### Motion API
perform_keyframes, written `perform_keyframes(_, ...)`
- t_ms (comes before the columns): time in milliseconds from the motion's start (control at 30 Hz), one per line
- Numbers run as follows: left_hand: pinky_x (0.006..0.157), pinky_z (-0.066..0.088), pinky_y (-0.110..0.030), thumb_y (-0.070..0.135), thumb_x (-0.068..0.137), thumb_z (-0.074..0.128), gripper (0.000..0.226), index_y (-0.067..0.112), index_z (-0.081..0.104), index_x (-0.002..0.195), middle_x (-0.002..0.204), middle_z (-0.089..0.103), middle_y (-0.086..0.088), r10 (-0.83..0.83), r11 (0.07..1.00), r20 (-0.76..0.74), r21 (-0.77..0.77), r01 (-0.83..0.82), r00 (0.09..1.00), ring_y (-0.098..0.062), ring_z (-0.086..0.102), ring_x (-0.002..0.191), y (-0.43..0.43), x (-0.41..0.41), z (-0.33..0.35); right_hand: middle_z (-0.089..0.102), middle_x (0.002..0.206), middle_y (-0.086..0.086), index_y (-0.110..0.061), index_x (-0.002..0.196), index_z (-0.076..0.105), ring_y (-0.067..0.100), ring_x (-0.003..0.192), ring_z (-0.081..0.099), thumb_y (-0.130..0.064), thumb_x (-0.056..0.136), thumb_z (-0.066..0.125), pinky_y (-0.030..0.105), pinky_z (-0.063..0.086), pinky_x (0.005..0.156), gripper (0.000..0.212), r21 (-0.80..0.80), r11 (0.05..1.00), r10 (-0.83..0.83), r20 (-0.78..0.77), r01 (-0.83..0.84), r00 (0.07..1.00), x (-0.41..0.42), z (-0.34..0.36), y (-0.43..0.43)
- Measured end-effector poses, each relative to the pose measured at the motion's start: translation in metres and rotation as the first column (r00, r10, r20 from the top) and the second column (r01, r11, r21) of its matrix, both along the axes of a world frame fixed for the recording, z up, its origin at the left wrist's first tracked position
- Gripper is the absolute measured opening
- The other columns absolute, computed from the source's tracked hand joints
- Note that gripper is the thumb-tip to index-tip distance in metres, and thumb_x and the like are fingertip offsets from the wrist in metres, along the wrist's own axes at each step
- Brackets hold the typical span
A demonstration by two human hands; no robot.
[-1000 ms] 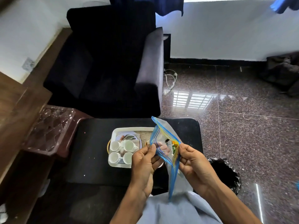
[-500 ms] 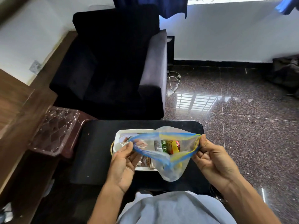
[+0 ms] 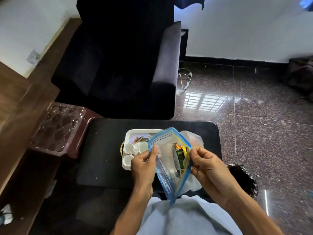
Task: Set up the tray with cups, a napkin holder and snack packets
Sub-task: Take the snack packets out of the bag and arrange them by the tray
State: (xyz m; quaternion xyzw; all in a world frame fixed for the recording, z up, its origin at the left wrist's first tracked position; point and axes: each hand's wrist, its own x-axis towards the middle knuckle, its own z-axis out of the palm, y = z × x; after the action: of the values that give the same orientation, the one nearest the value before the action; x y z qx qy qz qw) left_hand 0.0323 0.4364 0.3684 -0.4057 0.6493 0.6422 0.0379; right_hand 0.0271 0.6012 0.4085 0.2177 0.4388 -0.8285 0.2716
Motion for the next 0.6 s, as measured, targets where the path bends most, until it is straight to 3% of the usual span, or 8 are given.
perform_keyframes(167,0.073,0.064,-0.024,0.018,0.099,0.061,0.021,0.010,0.080,0.092,0.095,0.083,-0.010,-0.004,0.946,-0.119,0.323,0.042,0.993,-0.019,0.079,0.089,-0.005,0.004,0.016,0.059,0.072,0.006,-0.010,0.080,0.067,0.008,0.059,0.052,-0.030,0.081,0.066,0.017,0.046,0.056,0.020,0.299,0.953,-0.057,0.011,0.051,0.998,0.026,-0.003,0.010)
perform_keyframes(233,0.074,0.065,-0.025,0.018,0.099,0.058,0.023,0.008,0.079,0.097,0.099,0.082,-0.014,-0.018,0.909,-0.140,0.409,0.074,0.990,-0.019,0.080,0.087,-0.012,0.005,0.022,0.062,0.069,-0.001,-0.015,0.079,0.067,0.005,0.056,0.052,-0.036,0.083,0.070,0.015,0.043,0.058,0.022,0.696,0.718,0.094,-0.121,0.017,0.988,0.039,-0.004,0.012)
perform_keyframes(300,0.073,0.065,-0.026,0.021,0.098,0.057,0.025,0.008,0.079,0.100,0.101,0.081,-0.016,-0.047,0.892,-0.172,0.436,0.119,0.984,-0.020,0.080,0.088,-0.024,0.008,0.026,0.065,0.075,-0.008,-0.021,0.085,0.068,-0.001,0.066,0.058,-0.032,0.087,0.073,0.006,0.041,0.066,0.012,0.944,0.253,0.333,-0.289,0.211,0.898,0.045,0.003,0.003)
perform_keyframes(333,0.074,0.064,-0.026,0.024,0.096,0.059,0.026,0.009,0.080,0.100,0.102,0.081,-0.016,-0.060,0.889,-0.188,0.437,0.138,0.980,-0.021,0.080,0.090,-0.032,0.009,0.028,0.066,0.081,-0.009,-0.021,0.089,0.069,-0.003,0.073,0.060,-0.026,0.090,0.072,0.003,0.040,0.071,0.006,0.920,0.194,0.432,-0.391,0.339,0.813,0.043,0.012,-0.009)
perform_keyframes(400,0.077,0.064,-0.027,0.031,0.090,0.061,0.028,0.013,0.082,0.096,0.104,0.081,-0.016,-0.083,0.895,-0.203,0.414,0.163,0.976,-0.024,0.079,0.095,-0.048,0.012,0.029,0.069,0.089,-0.007,-0.017,0.095,0.072,-0.001,0.080,0.064,-0.012,0.089,0.069,0.005,0.044,0.075,0.009,0.879,0.290,0.627,-0.473,0.378,0.618,0.032,0.023,-0.035)
perform_keyframes(467,0.078,0.064,-0.027,0.032,0.090,0.061,0.028,0.016,0.083,0.096,0.104,0.081,-0.015,-0.101,0.909,-0.191,0.381,0.169,0.976,-0.026,0.079,0.098,-0.063,0.014,0.029,0.070,0.097,0.000,-0.014,0.104,0.071,0.016,0.086,0.068,-0.001,0.087,0.063,0.021,0.052,0.074,0.023,0.960,0.229,0.852,-0.279,0.163,0.443,0.014,0.025,-0.065)
perform_keyframes(533,0.080,0.065,-0.030,0.027,0.098,0.057,0.028,0.013,0.080,0.104,0.105,0.081,-0.016,-0.115,0.918,-0.189,0.355,0.177,0.975,-0.029,0.078,0.100,-0.079,0.016,0.028,0.060,0.113,0.009,-0.009,0.116,0.061,0.028,0.099,0.063,0.001,0.089,0.051,0.033,0.050,0.081,0.031,0.999,-0.033,0.943,0.027,0.012,0.333,-0.002,0.009,-0.095)
perform_keyframes(600,0.087,0.064,-0.037,0.022,0.103,0.053,0.030,0.005,0.076,0.114,0.110,0.079,-0.018,-0.133,0.923,-0.204,0.331,0.196,0.970,-0.032,0.077,0.104,-0.095,0.018,0.028,0.049,0.121,0.021,0.000,0.124,0.050,0.033,0.104,0.057,0.001,0.094,0.040,0.041,0.050,0.089,0.032,0.965,-0.254,0.954,0.240,0.058,0.181,-0.010,-0.008,-0.123)
